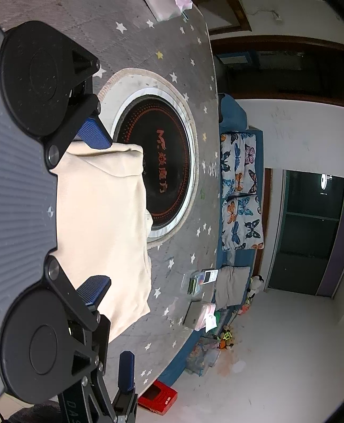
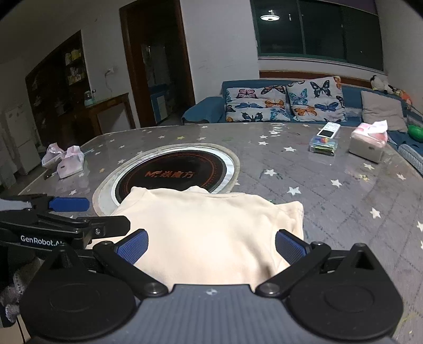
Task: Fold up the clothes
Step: 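Press the folded sweatshirt flat with both open grippers, then push the folded cream sweatshirt along the table with both open grippers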
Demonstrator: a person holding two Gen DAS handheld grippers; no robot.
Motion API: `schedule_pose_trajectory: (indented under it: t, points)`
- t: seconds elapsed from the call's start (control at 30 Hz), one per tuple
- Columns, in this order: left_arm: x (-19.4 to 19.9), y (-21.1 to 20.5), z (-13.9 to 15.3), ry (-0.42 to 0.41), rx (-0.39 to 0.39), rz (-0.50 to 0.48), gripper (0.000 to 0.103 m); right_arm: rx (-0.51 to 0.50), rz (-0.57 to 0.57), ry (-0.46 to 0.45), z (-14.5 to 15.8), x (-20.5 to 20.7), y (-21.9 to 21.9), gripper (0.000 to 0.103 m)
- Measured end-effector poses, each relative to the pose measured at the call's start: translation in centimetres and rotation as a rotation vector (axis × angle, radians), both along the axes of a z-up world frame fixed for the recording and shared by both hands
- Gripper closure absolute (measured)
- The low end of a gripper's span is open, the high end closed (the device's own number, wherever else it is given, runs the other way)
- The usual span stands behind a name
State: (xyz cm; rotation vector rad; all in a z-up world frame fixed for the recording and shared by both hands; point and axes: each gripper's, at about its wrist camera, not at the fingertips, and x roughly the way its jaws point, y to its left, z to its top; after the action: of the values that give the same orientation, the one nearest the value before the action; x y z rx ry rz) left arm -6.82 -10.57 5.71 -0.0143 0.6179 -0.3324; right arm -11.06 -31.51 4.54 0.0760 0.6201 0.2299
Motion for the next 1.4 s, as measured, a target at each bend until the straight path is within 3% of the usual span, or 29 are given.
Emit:
schedule_pose_trajectory:
  t: [1.4]
  points:
    - [-3.9,0.1,-0.3,-0.012,0.017,0.011,0.000,-0.005,-0.045,-0.006,-0.9,-3.6,0.5,0.000]
